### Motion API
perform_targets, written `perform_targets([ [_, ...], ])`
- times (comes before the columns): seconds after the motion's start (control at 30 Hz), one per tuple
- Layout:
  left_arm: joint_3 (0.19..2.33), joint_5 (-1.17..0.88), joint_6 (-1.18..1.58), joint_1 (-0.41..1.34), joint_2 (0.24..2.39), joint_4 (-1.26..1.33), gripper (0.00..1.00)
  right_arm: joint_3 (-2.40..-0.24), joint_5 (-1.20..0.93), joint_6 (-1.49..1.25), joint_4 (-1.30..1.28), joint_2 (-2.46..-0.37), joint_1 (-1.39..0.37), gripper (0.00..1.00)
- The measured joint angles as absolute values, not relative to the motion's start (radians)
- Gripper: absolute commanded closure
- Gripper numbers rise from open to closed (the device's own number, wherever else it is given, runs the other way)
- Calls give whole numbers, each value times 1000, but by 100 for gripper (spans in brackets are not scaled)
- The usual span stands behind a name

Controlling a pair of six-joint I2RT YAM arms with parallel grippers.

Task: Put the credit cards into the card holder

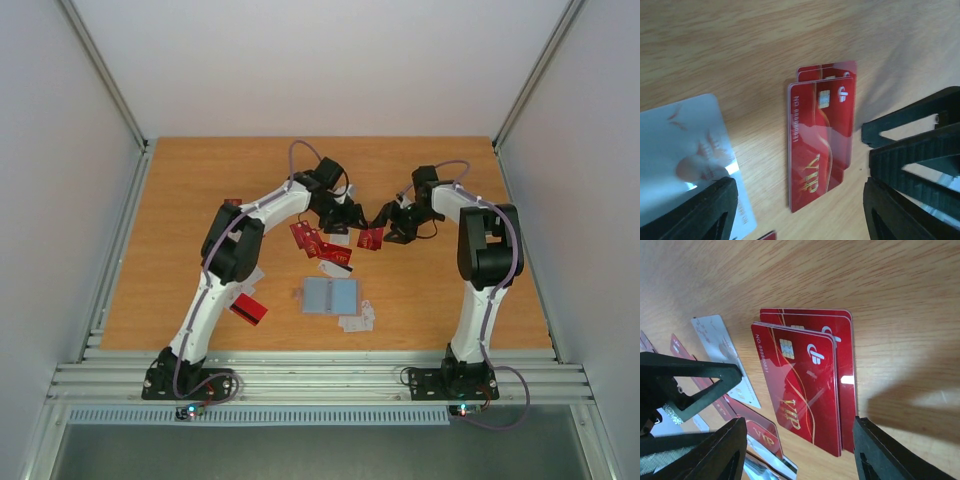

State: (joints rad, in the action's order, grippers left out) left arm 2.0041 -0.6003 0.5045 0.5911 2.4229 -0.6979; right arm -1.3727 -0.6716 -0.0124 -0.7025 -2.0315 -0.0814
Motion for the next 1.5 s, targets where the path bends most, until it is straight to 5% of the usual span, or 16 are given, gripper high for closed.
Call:
perform_targets([
  [0.6, 2046, -702, 543, 612, 2484, -668, 47, -1349, -775, 8, -638, -2086, -69, 68],
  [1.5, 1595, -727, 600, 779, 2207, -503, 51, -958, -854, -67, -552, -1770, -112, 72],
])
